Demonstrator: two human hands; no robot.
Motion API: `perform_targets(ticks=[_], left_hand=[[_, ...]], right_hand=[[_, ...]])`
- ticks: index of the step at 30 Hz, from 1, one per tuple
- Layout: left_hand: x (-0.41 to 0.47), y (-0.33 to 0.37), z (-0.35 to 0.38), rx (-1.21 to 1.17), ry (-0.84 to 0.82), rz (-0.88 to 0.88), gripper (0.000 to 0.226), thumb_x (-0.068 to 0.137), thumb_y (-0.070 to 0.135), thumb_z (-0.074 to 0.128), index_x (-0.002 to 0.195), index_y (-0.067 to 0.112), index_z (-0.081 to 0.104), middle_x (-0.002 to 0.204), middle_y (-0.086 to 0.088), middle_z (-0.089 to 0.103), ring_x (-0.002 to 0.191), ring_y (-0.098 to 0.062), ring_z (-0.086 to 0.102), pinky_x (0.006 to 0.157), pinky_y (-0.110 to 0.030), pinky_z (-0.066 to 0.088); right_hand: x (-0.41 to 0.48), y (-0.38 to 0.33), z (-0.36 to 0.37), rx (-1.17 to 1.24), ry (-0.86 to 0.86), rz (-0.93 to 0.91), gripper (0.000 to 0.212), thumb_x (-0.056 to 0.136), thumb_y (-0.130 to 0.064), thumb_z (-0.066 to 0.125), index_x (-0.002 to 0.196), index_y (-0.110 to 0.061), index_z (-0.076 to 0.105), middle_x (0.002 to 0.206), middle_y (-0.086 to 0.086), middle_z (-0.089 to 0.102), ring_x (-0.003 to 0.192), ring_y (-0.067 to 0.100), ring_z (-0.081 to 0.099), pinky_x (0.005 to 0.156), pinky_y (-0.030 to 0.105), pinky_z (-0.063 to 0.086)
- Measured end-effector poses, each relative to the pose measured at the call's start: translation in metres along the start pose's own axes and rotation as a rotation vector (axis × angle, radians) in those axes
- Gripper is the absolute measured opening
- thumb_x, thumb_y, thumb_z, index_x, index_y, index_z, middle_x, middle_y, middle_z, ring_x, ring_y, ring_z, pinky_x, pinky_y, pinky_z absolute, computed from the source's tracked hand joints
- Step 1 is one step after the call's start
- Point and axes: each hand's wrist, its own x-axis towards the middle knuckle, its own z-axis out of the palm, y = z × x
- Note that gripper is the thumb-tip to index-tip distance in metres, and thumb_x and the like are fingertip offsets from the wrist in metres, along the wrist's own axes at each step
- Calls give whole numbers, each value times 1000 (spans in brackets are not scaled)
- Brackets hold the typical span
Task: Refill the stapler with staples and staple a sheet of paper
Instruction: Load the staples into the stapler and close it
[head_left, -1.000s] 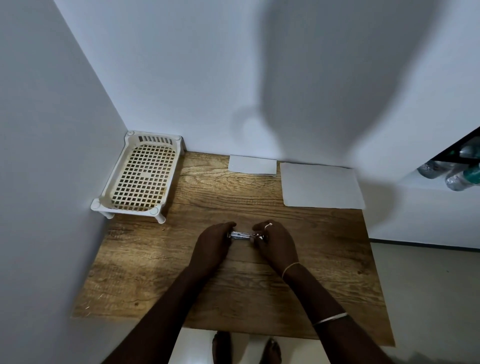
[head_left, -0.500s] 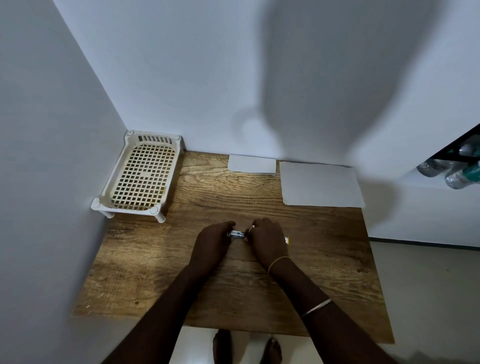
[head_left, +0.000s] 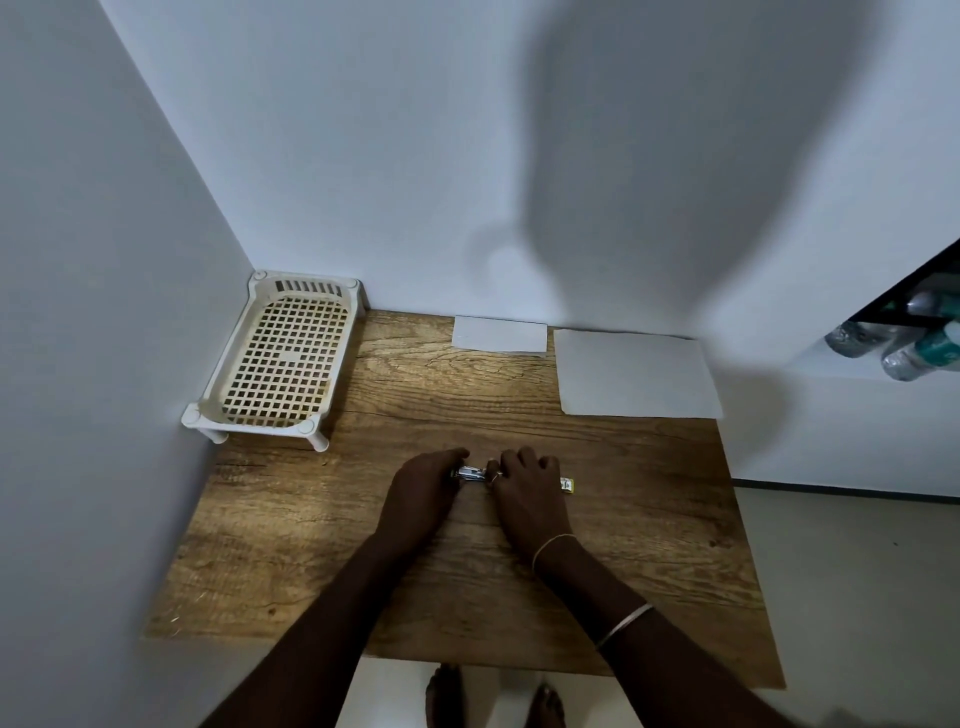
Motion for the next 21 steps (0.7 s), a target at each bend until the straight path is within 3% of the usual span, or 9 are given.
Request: perform_targets(ticks=[7, 11, 12, 14, 16, 21], left_hand=[[-1, 9, -3, -72, 83, 67, 43, 89, 6, 71, 131, 16, 67, 123, -4, 72, 109, -18, 67, 94, -32, 53], [3, 17, -10, -419, 204, -98, 41, 84, 9, 80, 123, 18, 72, 115, 6, 74, 101, 6, 66, 91, -16, 53], [6, 19, -10, -548, 206, -142, 38, 84, 10, 80, 121, 16, 73, 115, 5, 75, 102, 3, 68, 91, -18, 55], [10, 26, -11, -879, 175, -208, 30, 87, 9, 78, 118, 9, 74, 111, -5, 77, 108, -20, 73, 88, -31, 60], [13, 39, -17, -1149, 154, -215, 23, 91, 6, 74, 114, 5, 73, 108, -13, 78, 108, -33, 72, 82, -32, 61], [22, 72, -41, -1379, 213, -185, 23, 95, -1, 65, 105, 16, 77, 111, -15, 77, 102, -30, 75, 82, -32, 61]], right_hand=[[0, 9, -12, 108, 50, 25, 18, 88, -14, 64, 103, -14, 72, 95, 7, 63, 88, 30, 62, 75, 42, 49], [3, 16, -33, 219, 122, 36, 30, 82, -4, 62, 109, -9, 72, 97, 11, 62, 89, 33, 59, 66, 44, 51], [5, 16, -38, 252, 143, 38, 32, 81, 0, 61, 111, -7, 71, 98, 12, 62, 90, 34, 59, 66, 45, 53], [9, 17, -52, 301, 194, 33, 38, 78, 6, 62, 113, -4, 71, 99, 13, 61, 93, 34, 58, 68, 44, 54], [14, 17, -69, 319, 247, 24, 39, 78, 9, 62, 114, -4, 70, 99, 13, 59, 92, 33, 58, 67, 42, 54], [23, 25, -111, 260, 429, -62, 40, 76, 11, 58, 114, -1, 69, 93, 14, 58, 85, 34, 57, 61, 39, 50]])
